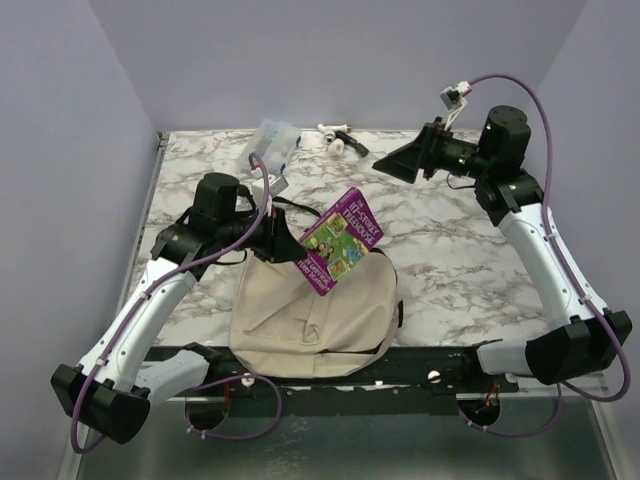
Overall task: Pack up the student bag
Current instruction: Pick up the book from the center of the board.
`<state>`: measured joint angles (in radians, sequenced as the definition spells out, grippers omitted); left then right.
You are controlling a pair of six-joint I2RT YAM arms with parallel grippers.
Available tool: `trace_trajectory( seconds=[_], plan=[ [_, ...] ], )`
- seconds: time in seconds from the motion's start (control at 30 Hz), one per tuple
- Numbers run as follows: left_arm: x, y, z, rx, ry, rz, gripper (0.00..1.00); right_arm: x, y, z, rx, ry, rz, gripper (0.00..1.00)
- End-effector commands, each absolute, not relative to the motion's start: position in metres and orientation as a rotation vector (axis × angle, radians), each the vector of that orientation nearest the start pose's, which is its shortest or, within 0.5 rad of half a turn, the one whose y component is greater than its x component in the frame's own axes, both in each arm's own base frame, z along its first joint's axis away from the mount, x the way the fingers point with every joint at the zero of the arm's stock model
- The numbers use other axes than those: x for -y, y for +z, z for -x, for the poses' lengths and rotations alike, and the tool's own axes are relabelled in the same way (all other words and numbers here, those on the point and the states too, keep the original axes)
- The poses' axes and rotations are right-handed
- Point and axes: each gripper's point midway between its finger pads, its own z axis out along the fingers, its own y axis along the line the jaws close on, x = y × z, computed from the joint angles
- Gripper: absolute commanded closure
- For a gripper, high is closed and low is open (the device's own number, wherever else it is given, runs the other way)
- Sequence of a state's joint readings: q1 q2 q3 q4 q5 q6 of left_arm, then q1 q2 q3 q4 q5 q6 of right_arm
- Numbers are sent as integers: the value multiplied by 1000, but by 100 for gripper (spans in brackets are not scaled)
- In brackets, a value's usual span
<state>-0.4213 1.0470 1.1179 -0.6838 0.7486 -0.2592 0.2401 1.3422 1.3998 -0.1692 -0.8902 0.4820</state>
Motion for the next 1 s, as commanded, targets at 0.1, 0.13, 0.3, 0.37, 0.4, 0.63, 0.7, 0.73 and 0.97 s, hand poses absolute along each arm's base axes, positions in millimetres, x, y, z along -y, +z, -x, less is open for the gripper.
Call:
trace_trajectory(
  seconds=[0.1, 0.13, 0.3, 0.37, 0.4, 0.63, 0.7, 0.73, 0.97],
  plan=[
    [228, 308, -126, -1892, -1438, -898, 100, -301, 350, -249, -1811, 1588, 823, 1],
    [227, 310, -123, -1879, -1449, -908, 100, -305, 342, -239, -1833, 1606, 849, 1],
    [225, 315, -114, -1840, -1464, -934, 100, -298, 319, -194, -1861, 1705, 931, 5],
    [225, 315, -113, -1836, -1463, -937, 100, -292, 314, -179, -1864, 1728, 935, 7],
    [225, 315, -113, -1834, -1465, -940, 100, -288, 313, -171, -1864, 1746, 945, 9],
    [227, 323, -107, -1804, -1513, -968, 100, -270, 301, -134, -1873, 1767, 949, 28],
    [228, 326, -111, -1805, -1503, -950, 100, -267, 298, -130, -1869, 1774, 951, 41],
    [229, 328, -113, -1810, -1504, -939, 100, -267, 296, -130, -1869, 1776, 944, 49],
    [221, 303, -179, -2070, -1221, -500, 47, -255, 282, -196, -2069, 1320, 491, 100]
  ],
)
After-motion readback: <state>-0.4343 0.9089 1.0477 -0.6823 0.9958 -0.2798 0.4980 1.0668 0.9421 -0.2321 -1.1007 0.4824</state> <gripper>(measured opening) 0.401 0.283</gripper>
